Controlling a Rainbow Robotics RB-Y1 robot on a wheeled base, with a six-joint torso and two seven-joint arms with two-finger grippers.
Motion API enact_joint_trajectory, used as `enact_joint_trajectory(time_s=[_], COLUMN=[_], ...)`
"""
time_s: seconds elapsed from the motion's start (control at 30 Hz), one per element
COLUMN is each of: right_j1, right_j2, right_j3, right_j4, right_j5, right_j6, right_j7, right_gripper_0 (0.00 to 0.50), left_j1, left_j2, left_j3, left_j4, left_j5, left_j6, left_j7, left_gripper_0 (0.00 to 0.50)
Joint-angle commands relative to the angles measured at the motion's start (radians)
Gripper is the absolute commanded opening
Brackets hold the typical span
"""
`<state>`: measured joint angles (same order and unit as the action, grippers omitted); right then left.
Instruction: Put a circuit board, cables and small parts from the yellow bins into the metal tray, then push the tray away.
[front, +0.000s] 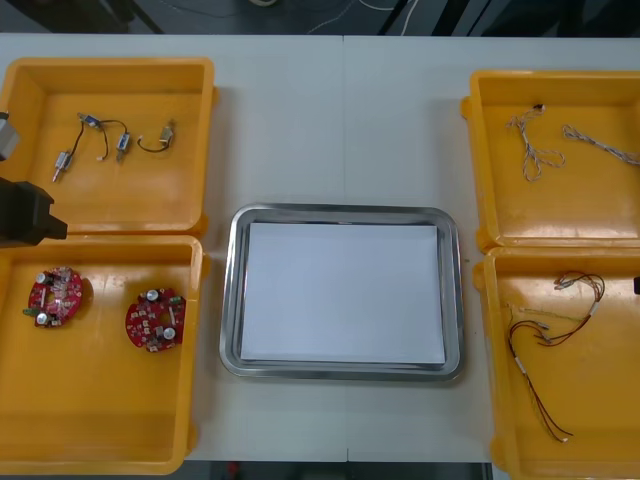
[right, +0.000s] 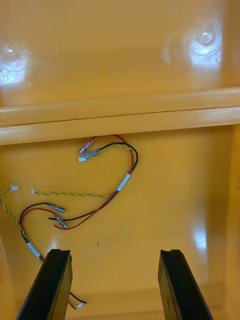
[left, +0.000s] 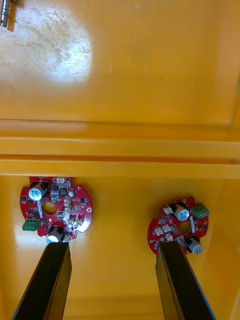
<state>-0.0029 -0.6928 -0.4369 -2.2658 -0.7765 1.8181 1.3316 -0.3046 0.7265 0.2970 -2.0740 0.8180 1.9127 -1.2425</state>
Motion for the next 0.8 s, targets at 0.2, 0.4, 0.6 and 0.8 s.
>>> enact_joint_trajectory(time_s=[0.2, 0.4, 0.6, 0.8], right_j1=[-0.019, -0.019, -0.019, -0.019], right_j2=[-0.034, -0.034, -0.034, -0.034], right_j3=[0.0, 0.0, 0.0, 0.0], right_j4=[-0.003, -0.003, -0.003, -0.003], right_j5=[-0.004, -0.004, -0.004, -0.004], right_j6=[0.006, 0.006, 0.006, 0.006], right_j7=[0.001, 0.001, 0.001, 0.001], right_gripper_0=[0.5, 0.5, 0.5, 0.5], left_j1=[-0.019, -0.019, -0.019, -0.019], left_j2=[0.016, 0.016, 0.016, 0.016], left_j3=[-0.007, -0.007, -0.007, -0.007], left_j4=[-0.032, -0.032, -0.032, -0.032], left_j5=[0.001, 0.001, 0.001, 0.001], left_j6=[0.007, 0.007, 0.007, 0.007], left_j7=[0.084, 0.084, 0.084, 0.084], left_gripper_0=[0.5, 0.5, 0.5, 0.5])
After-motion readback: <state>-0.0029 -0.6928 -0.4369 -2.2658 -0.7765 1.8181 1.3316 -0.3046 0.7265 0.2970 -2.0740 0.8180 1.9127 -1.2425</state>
